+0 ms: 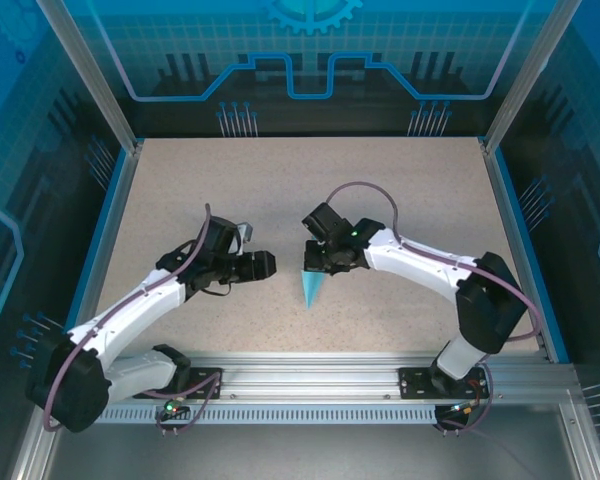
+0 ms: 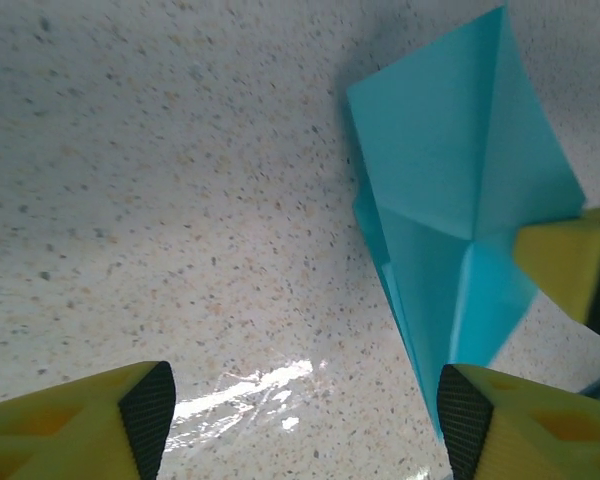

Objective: Fold a paper plane with a square sheet of paper (fold left side to right side)
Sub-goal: Pick up the paper plane at the center of the table, then place the paper plane at the center of the table.

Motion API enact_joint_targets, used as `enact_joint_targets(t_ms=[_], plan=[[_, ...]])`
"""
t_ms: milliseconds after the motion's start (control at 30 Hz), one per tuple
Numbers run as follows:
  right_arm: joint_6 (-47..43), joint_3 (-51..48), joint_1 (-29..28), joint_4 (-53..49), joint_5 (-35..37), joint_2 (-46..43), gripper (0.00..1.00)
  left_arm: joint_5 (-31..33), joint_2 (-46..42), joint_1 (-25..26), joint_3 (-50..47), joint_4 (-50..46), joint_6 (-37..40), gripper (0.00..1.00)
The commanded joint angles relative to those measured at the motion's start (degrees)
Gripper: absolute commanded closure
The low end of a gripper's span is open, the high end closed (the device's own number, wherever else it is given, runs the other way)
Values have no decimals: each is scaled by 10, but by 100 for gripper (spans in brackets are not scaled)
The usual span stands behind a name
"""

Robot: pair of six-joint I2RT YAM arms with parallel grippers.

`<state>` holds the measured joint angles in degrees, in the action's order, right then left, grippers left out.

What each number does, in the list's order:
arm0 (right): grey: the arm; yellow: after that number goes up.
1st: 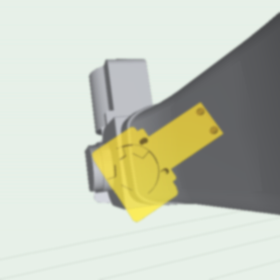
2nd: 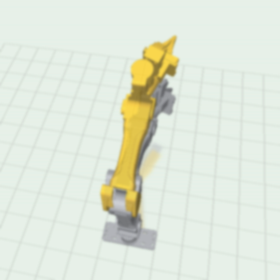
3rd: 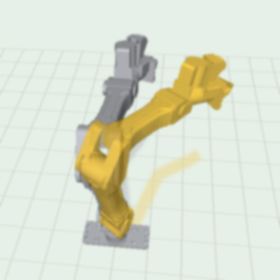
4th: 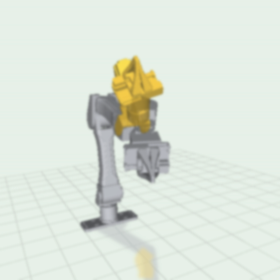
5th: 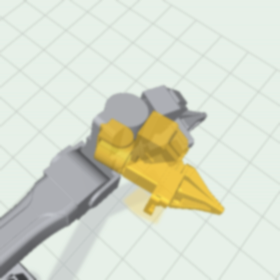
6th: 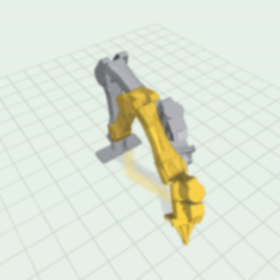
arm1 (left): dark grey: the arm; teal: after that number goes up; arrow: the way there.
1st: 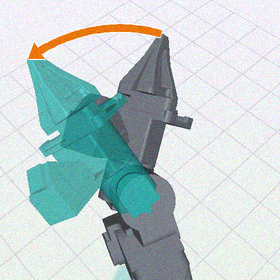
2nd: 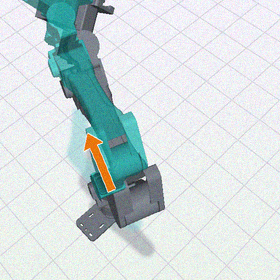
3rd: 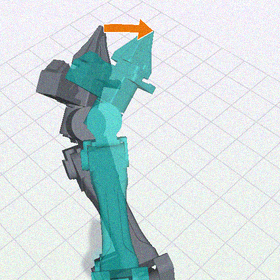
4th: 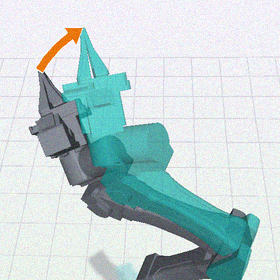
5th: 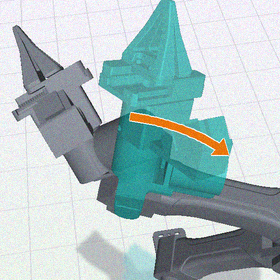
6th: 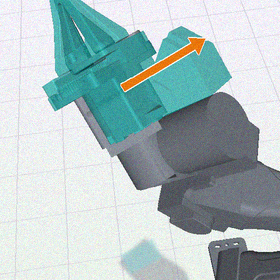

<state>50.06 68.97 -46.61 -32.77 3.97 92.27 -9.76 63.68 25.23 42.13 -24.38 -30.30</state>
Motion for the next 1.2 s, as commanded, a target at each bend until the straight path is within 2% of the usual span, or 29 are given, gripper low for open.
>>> enact_joint_targets(t_ms=[0,267,400,567,800,967,1167], plan=[[-22,-24,-8,56,-48,-28,100,41,-28,-12,16,-26,-15,25],[-14,-162,29,184,-105,-25,100,51,-41,-21,13,-36,-24,21],[-21,-217,47,203,-96,-16,98,49,-41,-20,11,-43,-28,21],[-45,-234,64,161,-70,-36,86,48,-44,-21,13,-49,-30,21],[-79,-196,64,25,12,-63,73,52,-41,-21,24,-55,-26,19],[-99,-140,29,-59,59,-87,63,54,-40,-22,35,-59,-19,17],[-112,-105,-40,-83,47,-83,49,56,-48,-21,33,-54,-16,15]])
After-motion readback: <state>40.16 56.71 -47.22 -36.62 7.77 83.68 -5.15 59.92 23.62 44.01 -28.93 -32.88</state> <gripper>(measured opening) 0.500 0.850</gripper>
